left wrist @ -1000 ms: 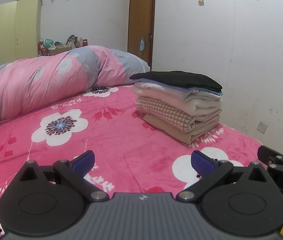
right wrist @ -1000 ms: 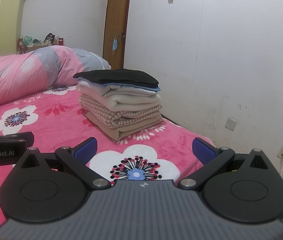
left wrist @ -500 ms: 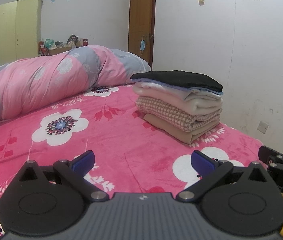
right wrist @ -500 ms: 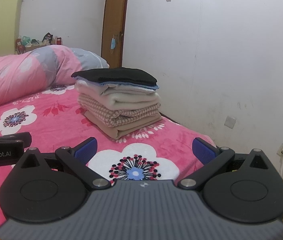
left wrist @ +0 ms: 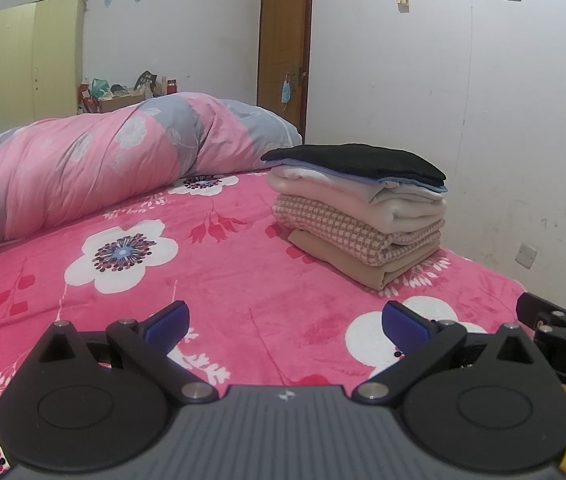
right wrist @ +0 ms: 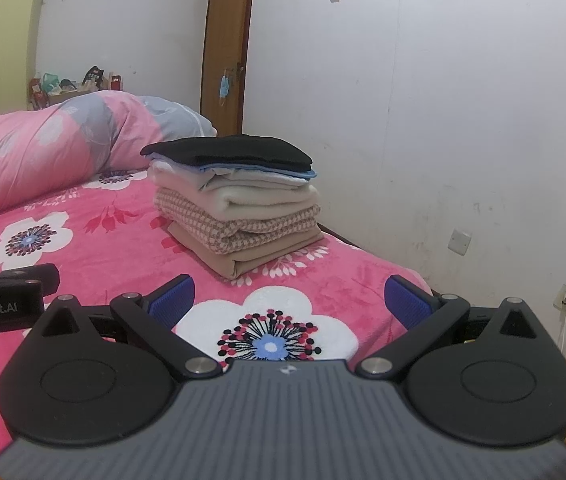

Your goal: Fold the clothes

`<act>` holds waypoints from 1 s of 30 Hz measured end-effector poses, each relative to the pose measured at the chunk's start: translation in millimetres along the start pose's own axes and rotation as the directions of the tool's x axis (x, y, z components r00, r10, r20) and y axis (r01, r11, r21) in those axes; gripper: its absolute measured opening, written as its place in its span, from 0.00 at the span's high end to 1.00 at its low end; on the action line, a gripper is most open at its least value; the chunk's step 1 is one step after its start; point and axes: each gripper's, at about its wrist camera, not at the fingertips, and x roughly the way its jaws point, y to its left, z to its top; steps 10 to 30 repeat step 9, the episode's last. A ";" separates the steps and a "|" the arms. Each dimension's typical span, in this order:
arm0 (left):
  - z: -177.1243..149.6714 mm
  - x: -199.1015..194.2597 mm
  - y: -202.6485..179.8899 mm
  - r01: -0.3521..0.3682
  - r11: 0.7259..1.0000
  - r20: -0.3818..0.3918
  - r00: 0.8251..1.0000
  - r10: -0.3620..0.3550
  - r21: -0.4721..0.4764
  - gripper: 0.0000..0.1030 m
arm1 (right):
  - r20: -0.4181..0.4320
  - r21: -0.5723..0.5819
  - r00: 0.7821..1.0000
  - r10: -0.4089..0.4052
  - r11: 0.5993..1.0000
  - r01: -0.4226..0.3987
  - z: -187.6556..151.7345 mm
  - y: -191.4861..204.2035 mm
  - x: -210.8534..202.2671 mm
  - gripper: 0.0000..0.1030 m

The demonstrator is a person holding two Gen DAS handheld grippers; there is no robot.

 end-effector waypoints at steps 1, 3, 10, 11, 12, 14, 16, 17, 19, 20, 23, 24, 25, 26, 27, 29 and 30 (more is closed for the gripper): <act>0.0 -0.1 -0.2 0.000 1.000 0.000 1.000 0.000 -0.001 0.00 | -0.001 0.000 1.000 0.000 1.000 0.000 0.2 0.1 0.3 0.01; 0.0 -0.1 0.0 -0.001 1.000 -0.002 1.000 0.001 -0.002 0.00 | -0.001 0.001 1.000 0.000 1.000 0.000 0.7 -0.2 0.2 0.01; 0.7 1.9 0.5 -0.001 1.000 -0.007 1.000 0.001 -0.001 0.00 | -0.006 0.001 1.000 0.001 1.000 -0.001 0.1 0.0 0.4 0.01; 0.7 1.9 0.5 -0.001 1.000 -0.007 1.000 0.001 -0.001 0.00 | -0.006 0.001 1.000 0.001 1.000 -0.001 0.1 0.0 0.4 0.01; 0.7 1.9 0.5 -0.001 1.000 -0.007 1.000 0.001 -0.001 0.00 | -0.006 0.001 1.000 0.001 1.000 -0.001 0.1 0.0 0.4 0.01; 0.7 1.9 0.5 -0.001 1.000 -0.007 1.000 0.001 -0.001 0.00 | -0.006 0.001 1.000 0.001 1.000 -0.001 0.1 0.0 0.4 0.01; 0.7 1.9 0.5 -0.001 1.000 -0.007 1.000 0.001 -0.001 0.00 | -0.006 0.001 1.000 0.001 1.000 -0.001 0.1 0.0 0.4 0.01; 0.7 1.9 0.5 -0.001 1.000 -0.007 1.000 0.001 -0.001 0.00 | -0.006 0.001 1.000 0.001 1.000 -0.001 0.1 0.0 0.4 0.01; 0.7 1.9 0.5 -0.001 1.000 -0.007 1.000 0.001 -0.001 0.00 | -0.006 0.001 1.000 0.001 1.000 -0.001 0.1 0.0 0.4 0.01; 0.7 1.9 0.5 -0.001 1.000 -0.007 1.000 0.001 -0.001 0.00 | -0.006 0.001 1.000 0.001 1.000 -0.001 0.1 0.0 0.4 0.01; 0.7 1.9 0.5 -0.001 1.000 -0.007 1.000 0.001 -0.001 0.00 | -0.006 0.001 1.000 0.001 1.000 -0.001 0.1 0.0 0.4 0.01; 0.7 1.9 0.5 -0.001 1.000 -0.007 1.000 0.001 -0.001 0.00 | -0.006 0.001 1.000 0.001 1.000 -0.001 0.1 0.0 0.4 0.01; 0.7 1.9 0.5 -0.001 1.000 -0.007 1.000 0.001 -0.001 0.00 | -0.006 0.001 1.000 0.001 1.000 -0.001 0.1 0.0 0.4 0.01; 0.7 1.9 0.5 -0.001 1.000 -0.007 1.000 0.001 -0.001 0.00 | -0.006 0.001 1.000 0.001 1.000 -0.001 0.1 0.0 0.4 0.01; 0.7 1.9 0.5 -0.001 1.000 -0.007 1.000 0.001 -0.001 0.00 | -0.006 0.001 1.000 0.001 1.000 -0.001 0.1 0.0 0.4 0.01; 0.7 1.9 0.5 -0.001 1.000 -0.007 1.000 0.001 -0.001 0.00 | -0.006 0.001 1.000 0.001 1.000 -0.001 0.1 0.0 0.4 0.01; 0.7 1.9 0.5 -0.001 1.000 -0.007 1.000 0.001 -0.001 0.00 | -0.006 0.001 1.000 0.001 1.000 -0.001 0.1 0.0 0.4 0.01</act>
